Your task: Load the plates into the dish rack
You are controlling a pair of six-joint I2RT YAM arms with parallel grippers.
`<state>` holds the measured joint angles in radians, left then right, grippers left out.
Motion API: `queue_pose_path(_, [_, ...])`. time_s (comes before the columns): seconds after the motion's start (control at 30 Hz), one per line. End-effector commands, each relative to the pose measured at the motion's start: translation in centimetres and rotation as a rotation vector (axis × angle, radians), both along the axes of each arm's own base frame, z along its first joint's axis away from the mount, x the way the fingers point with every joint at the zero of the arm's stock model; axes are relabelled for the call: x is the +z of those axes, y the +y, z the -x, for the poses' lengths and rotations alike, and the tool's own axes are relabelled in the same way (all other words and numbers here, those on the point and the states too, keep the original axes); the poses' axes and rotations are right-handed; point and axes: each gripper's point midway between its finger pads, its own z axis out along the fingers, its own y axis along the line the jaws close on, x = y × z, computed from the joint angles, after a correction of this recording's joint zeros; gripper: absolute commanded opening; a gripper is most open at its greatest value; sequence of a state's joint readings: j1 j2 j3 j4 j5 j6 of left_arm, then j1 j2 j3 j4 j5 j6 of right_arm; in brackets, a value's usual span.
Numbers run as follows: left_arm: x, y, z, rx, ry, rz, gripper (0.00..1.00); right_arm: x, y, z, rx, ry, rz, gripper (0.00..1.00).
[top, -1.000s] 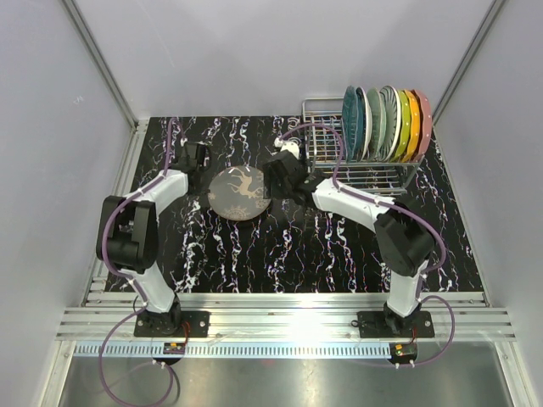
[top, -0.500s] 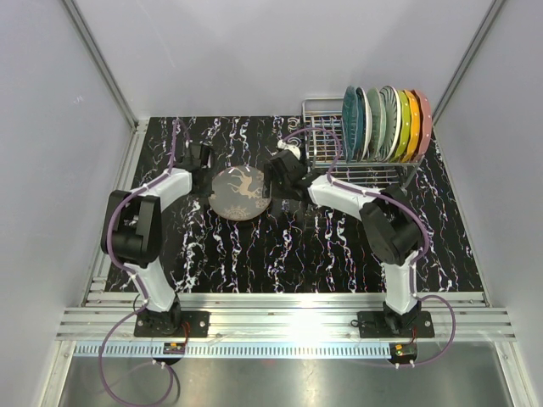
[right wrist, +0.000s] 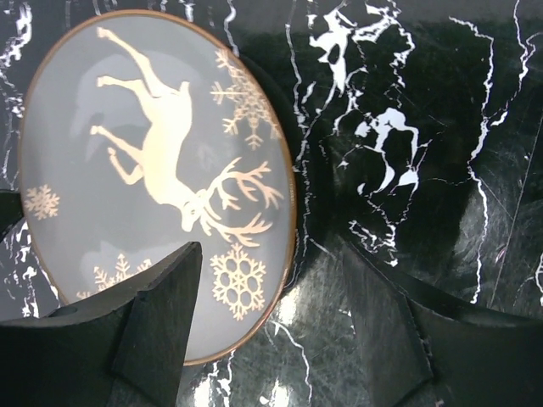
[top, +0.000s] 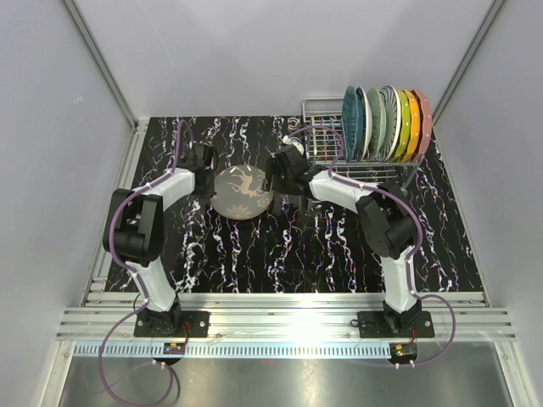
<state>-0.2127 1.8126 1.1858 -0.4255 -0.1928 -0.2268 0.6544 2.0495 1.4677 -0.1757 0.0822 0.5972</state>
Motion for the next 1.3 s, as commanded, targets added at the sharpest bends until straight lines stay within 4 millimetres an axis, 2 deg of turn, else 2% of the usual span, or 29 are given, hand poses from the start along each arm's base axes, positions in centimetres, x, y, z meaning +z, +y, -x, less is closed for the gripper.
queue_pose_path(0.0, [1.3,-0.9,-1.8,-0.018,-0.053,0.01,0.19,1.6,1.3,-1.7,-0.003,-0.031,-0.078,0.74])
queue_pose_path(0.33, [1.1,-1.4,-1.7,-0.04,-0.043,-0.016,0.19,0.1,2.1,-2.0,0.002,0.004,-0.11,0.72])
queue_pose_path(0.67, [0.6,-1.8,-1.3,-0.061,-0.018,-0.05,0.19,-0.3,2.8,-2.1,0.007,0.024,-0.139,0.68])
queue_pose_path(0.87, [0.3,-1.8,-1.2,-0.068,-0.003,-0.072,0.19,0.4,3.1,-2.1,0.013,0.008,-0.163,0.65])
queue_pose_path(1.27, [0.1,-2.1,-1.1,-0.084,0.008,-0.084,0.18,3.6,3.2,-2.3,0.016,-0.051,-0.205,0.61])
